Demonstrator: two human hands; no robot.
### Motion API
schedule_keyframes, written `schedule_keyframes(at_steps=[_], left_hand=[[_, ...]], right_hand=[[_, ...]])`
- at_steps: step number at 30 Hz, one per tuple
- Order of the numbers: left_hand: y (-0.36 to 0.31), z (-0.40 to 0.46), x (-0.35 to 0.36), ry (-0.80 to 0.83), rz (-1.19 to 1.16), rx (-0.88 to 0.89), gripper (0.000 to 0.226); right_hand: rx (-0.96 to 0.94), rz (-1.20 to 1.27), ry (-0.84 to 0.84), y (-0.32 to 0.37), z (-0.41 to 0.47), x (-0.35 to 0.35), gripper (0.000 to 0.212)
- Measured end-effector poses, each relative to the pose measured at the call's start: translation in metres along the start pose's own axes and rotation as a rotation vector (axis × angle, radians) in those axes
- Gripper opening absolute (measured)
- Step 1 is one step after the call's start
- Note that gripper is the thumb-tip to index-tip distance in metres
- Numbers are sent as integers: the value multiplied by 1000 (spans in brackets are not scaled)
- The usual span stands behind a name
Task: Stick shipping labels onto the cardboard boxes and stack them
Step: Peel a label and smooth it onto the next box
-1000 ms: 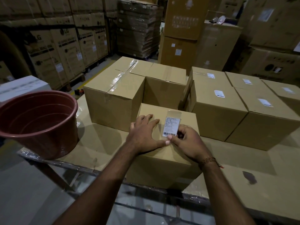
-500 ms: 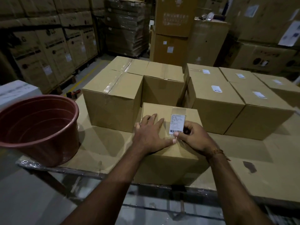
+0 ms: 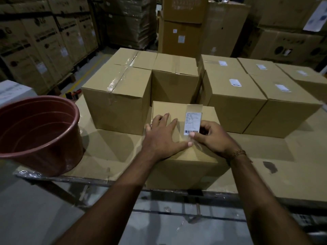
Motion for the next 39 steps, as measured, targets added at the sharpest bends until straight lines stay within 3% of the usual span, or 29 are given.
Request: schedule_keyframes(at_steps=[8,17,20,27,33,39], left_hand=[[-5,-5,-7,-19,-5,-1,102],[-11,-12,-16,60,179,36,95],[-9,-15,-28,85,138,33,84],[35,-41,-79,-210,4,-48,65],[101,-60,-130,-500,-17,-61,59],[183,-79,-184,-599,41,-106,58]], right_hand=[[18,200,-47,-2,1,-3,31],[24,192,-11,4,-3,-3,27],[40,172,2,13,0,-3,26],[28,216,-208,44,12,18,33],[-17,287,-151,91,20,90,34],[-47,316,-151,139,44,178,31]])
Point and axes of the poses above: each hand's wrist, its own z-axis towards the middle knuckle, its own x-axis out of the palm, y = z × x, the point moved 4 cm from there along z, towards the middle knuckle, and after that the axes turned 2 degrees about -y, right-handed, at the moved point
